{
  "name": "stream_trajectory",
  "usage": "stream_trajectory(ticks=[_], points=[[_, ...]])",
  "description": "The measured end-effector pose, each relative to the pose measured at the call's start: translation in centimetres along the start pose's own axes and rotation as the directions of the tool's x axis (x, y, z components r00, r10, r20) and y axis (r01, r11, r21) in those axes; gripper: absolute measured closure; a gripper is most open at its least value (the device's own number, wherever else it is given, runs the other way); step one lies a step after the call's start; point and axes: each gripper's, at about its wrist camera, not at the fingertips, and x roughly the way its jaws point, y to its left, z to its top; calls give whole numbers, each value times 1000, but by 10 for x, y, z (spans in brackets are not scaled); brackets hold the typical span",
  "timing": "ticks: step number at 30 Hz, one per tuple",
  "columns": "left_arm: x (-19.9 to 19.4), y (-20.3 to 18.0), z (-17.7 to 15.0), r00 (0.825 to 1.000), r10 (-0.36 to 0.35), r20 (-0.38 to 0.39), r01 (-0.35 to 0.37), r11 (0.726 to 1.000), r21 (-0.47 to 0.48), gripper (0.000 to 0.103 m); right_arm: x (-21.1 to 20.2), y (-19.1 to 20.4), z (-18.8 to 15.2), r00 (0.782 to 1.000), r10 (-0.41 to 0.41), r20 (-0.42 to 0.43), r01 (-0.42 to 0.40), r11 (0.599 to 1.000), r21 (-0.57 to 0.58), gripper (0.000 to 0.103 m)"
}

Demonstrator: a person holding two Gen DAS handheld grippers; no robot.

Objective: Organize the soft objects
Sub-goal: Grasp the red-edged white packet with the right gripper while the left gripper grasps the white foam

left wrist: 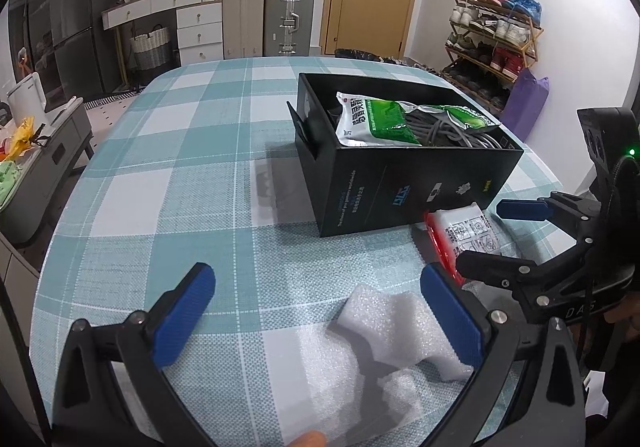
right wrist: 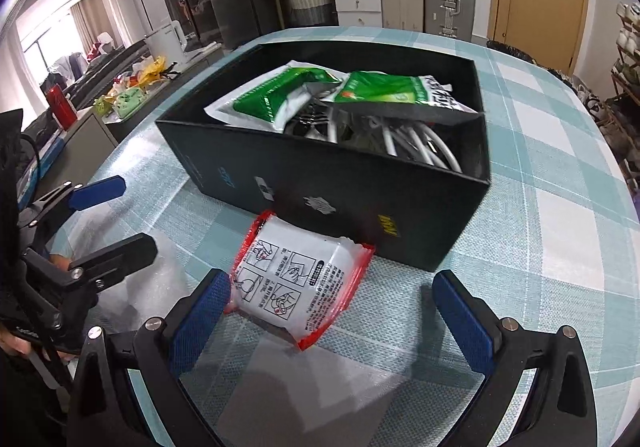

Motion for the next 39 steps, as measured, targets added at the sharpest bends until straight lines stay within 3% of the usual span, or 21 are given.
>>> stream_trajectory(ticks=[13, 24, 26, 31, 39], points=[[2, -4, 0, 1000, -19, -11, 19, 1000, 13, 0, -8, -16, -8, 999, -35, 0, 35, 999, 26, 1], [3, -3, -1, 1000, -22, -18, 22, 1000, 4, 0, 0, 1, -4, 1000, -26, -1, 26, 999, -21, 2], [3, -3, -1, 1000, -22, -19, 22, 1000, 2, 0, 2, 2, -4, 999, -37, 1, 37, 999, -25, 5], [3, -4, -1, 999, -26, -21, 26, 1000, 6, 0, -1, 7, -9, 999, -34, 4, 34, 997, -67, 25], [0, -9, -3, 998, -62, -31, 62, 998, 27, 0, -13, 12, -17, 999, -23, 32, 26, 995, -99, 43]])
